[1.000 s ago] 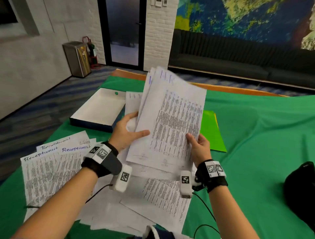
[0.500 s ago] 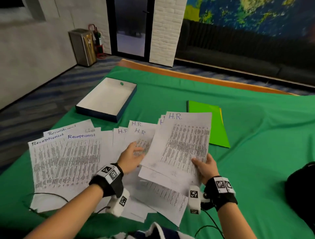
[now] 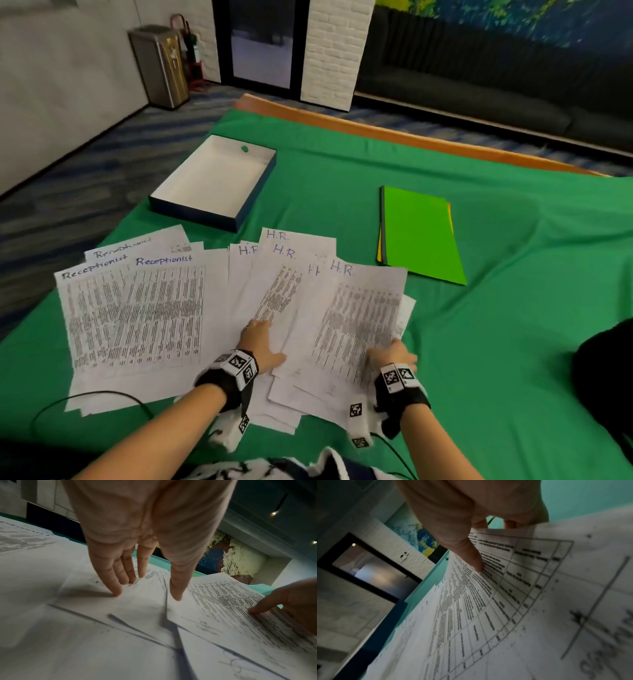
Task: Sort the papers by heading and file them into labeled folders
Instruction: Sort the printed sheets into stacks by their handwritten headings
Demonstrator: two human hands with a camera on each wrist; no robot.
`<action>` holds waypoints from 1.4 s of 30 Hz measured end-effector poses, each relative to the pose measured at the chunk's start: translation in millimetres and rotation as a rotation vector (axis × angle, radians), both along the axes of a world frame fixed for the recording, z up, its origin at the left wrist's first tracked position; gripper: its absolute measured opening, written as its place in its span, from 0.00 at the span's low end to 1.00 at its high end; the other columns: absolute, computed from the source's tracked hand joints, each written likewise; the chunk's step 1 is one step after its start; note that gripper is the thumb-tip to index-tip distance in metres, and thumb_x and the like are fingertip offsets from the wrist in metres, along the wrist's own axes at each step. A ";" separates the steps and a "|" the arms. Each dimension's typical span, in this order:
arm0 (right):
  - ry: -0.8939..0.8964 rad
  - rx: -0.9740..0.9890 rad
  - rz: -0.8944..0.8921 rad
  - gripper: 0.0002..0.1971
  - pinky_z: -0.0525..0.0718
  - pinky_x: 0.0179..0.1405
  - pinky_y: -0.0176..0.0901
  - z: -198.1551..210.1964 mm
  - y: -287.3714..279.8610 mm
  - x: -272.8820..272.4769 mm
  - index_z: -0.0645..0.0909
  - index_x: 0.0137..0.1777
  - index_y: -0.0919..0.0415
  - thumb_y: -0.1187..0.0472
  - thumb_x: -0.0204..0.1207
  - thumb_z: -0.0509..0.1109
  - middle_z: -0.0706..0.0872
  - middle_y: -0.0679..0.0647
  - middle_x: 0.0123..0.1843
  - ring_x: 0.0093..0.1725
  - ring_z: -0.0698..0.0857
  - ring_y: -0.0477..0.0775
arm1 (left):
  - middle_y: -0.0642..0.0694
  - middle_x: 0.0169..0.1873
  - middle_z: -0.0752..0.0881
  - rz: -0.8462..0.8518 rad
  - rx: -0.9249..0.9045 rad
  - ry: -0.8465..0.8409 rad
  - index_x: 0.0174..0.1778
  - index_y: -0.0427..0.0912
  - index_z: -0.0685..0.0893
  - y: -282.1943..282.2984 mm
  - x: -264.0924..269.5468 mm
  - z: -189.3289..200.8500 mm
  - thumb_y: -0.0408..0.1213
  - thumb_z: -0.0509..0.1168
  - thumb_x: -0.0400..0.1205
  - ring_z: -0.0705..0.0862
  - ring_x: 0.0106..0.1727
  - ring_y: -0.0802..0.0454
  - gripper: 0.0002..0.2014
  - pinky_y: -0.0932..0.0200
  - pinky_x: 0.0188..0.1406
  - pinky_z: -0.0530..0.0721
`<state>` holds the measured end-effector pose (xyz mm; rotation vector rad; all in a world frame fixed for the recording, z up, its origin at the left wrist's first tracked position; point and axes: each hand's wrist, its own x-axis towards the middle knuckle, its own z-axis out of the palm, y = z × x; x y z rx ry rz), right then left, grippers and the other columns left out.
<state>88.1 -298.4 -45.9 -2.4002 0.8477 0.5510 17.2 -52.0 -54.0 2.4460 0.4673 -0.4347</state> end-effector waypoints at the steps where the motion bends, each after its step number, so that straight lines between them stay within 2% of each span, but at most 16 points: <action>1: 0.024 0.002 -0.018 0.18 0.75 0.65 0.52 5.5 4.7 0.9 0.77 0.64 0.57 0.57 0.74 0.68 0.69 0.67 0.68 0.65 0.74 0.68 | 0.39 0.73 0.66 -0.001 0.005 0.006 0.76 0.38 0.63 -1.5 0.4 -1.0 0.50 0.73 0.70 0.67 0.74 0.44 0.42 0.58 0.74 0.65; 7: 0.052 0.066 0.000 0.24 0.75 0.67 0.51 6.0 -0.1 16.9 0.73 0.71 0.58 0.61 0.74 0.66 0.69 0.66 0.71 0.65 0.74 0.65 | 0.39 0.72 0.63 0.021 -0.054 0.014 0.75 0.38 0.65 -11.1 -5.0 -3.9 0.46 0.76 0.69 0.73 0.69 0.45 0.42 0.56 0.72 0.71; 12: 0.079 -0.001 -0.010 0.23 0.71 0.68 0.55 9.6 -5.5 18.8 0.73 0.70 0.49 0.60 0.75 0.64 0.61 0.65 0.72 0.67 0.69 0.69 | 0.43 0.74 0.65 0.091 0.024 0.002 0.76 0.44 0.65 -24.0 -16.2 -3.9 0.47 0.73 0.70 0.65 0.74 0.43 0.39 0.52 0.72 0.70; 16: 0.055 0.116 0.115 0.26 0.70 0.67 0.51 10.0 -15.0 26.0 0.69 0.74 0.55 0.63 0.75 0.64 0.66 0.63 0.75 0.70 0.69 0.66 | 0.41 0.75 0.61 0.210 0.054 0.010 0.78 0.41 0.60 -46.7 -18.9 1.3 0.53 0.75 0.66 0.62 0.76 0.42 0.48 0.49 0.73 0.69; 18: 0.012 0.207 0.214 0.27 0.75 0.67 0.54 7.6 -23.0 28.7 0.72 0.71 0.61 0.62 0.71 0.70 0.76 0.62 0.69 0.67 0.76 0.64 | 0.38 0.77 0.59 0.243 0.053 0.022 0.78 0.38 0.57 -58.4 -18.6 5.0 0.55 0.75 0.66 0.60 0.77 0.41 0.50 0.49 0.77 0.63; 20: -0.029 0.327 0.216 0.23 0.83 0.53 0.50 8.2 -28.9 28.9 0.75 0.65 0.62 0.64 0.69 0.71 0.83 0.60 0.57 0.53 0.84 0.60 | 0.38 0.78 0.58 0.273 0.040 0.032 0.79 0.37 0.56 -68.0 -17.2 6.9 0.56 0.74 0.68 0.57 0.79 0.41 0.50 0.50 0.79 0.58; 22: -0.111 0.446 0.181 0.10 0.82 0.39 0.44 12.0 -30.9 26.7 0.78 0.53 0.62 0.68 0.72 0.68 0.84 0.57 0.44 0.37 0.83 0.53 | 0.38 0.78 0.59 0.314 -0.007 0.031 0.79 0.39 0.57 -76.6 -16.9 8.1 0.56 0.73 0.70 0.58 0.79 0.40 0.48 0.49 0.79 0.61; 23: -0.177 0.466 0.178 0.06 0.81 0.37 0.43 14.4 -30.4 26.1 0.77 0.47 0.60 0.69 0.73 0.67 0.84 0.56 0.41 0.35 0.81 0.53 | 0.38 0.77 0.61 0.338 -0.030 0.017 0.79 0.40 0.59 -79.4 -16.7 8.7 0.56 0.72 0.71 0.61 0.78 0.40 0.46 0.49 0.78 0.63; 25: -0.334 0.466 0.217 0.09 0.84 0.33 0.47 21.7 -29.2 25.4 0.75 0.38 0.55 0.71 0.73 0.64 0.83 0.56 0.37 0.34 0.81 0.55 | 0.38 0.75 0.67 0.396 -0.065 -0.034 0.77 0.39 0.63 -80.8 -17.8 10.0 0.54 0.69 0.75 0.66 0.75 0.41 0.39 0.50 0.75 0.67; 27: -0.463 0.480 0.265 0.12 0.87 0.39 0.55 32.3 -28.9 27.4 0.76 0.36 0.54 0.72 0.73 0.62 0.82 0.53 0.33 0.34 0.82 0.57 | 0.39 0.72 0.72 0.460 -0.093 -0.096 0.75 0.38 0.67 -77.6 -19.5 12.8 0.50 0.68 0.77 0.71 0.73 0.42 0.33 0.52 0.73 0.70; 29: -0.562 0.508 0.299 0.11 0.87 0.46 0.56 45.5 -28.6 34.1 0.80 0.44 0.56 0.73 0.75 0.61 0.84 0.54 0.37 0.39 0.84 0.59 | 0.39 0.70 0.75 0.517 -0.110 -0.146 0.72 0.37 0.71 -70.5 -22.2 18.2 0.48 0.68 0.77 0.75 0.70 0.43 0.30 0.53 0.70 0.73; 32: -0.693 0.552 0.325 0.17 0.82 0.59 0.50 68.7 -27.4 45.7 0.79 0.64 0.62 0.72 0.77 0.60 0.87 0.57 0.53 0.52 0.85 0.57 | 0.40 0.69 0.77 0.580 -0.108 -0.186 0.71 0.37 0.73 -51.8 -27.8 22.7 0.44 0.70 0.77 0.78 0.68 0.43 0.28 0.52 0.69 0.75; 35: -0.808 0.578 0.393 0.18 0.81 0.61 0.48 87.5 -18.6 53.7 0.78 0.66 0.64 0.73 0.77 0.60 0.87 0.57 0.55 0.53 0.84 0.53 | 0.39 0.67 0.77 0.620 -0.031 -0.174 0.68 0.40 0.77 -27.4 -38.0 25.1 0.43 0.71 0.76 0.78 0.66 0.42 0.25 0.54 0.68 0.75; 37: -0.856 0.553 0.444 0.18 0.79 0.54 0.45 96.1 -9.9 55.1 0.79 0.63 0.63 0.74 0.76 0.60 0.86 0.57 0.49 0.48 0.82 0.51 | 0.38 0.68 0.76 0.614 0.047 -0.104 0.68 0.41 0.77 -13.1 -45.8 23.3 0.43 0.73 0.73 0.77 0.67 0.42 0.27 0.54 0.68 0.74; 39: -0.857 0.516 0.471 0.17 0.77 0.50 0.43 96.4 -3.1 54.6 0.79 0.60 0.63 0.75 0.75 0.59 0.83 0.55 0.45 0.45 0.80 0.52 | 0.39 0.72 0.71 0.565 0.134 0.006 0.72 0.41 0.73 -2.3 -54.5 17.6 0.48 0.76 0.68 0.72 0.71 0.41 0.37 0.51 0.71 0.72; 42: -0.802 0.510 0.439 0.16 0.77 0.49 0.43 82.8 -0.6 56.7 0.81 0.58 0.64 0.74 0.73 0.59 0.84 0.56 0.44 0.44 0.80 0.54 | 0.40 0.80 0.55 0.508 0.245 0.192 0.79 0.44 0.57 5.2 -64.7 4.9 0.57 0.76 0.63 0.57 0.79 0.36 0.52 0.40 0.76 0.65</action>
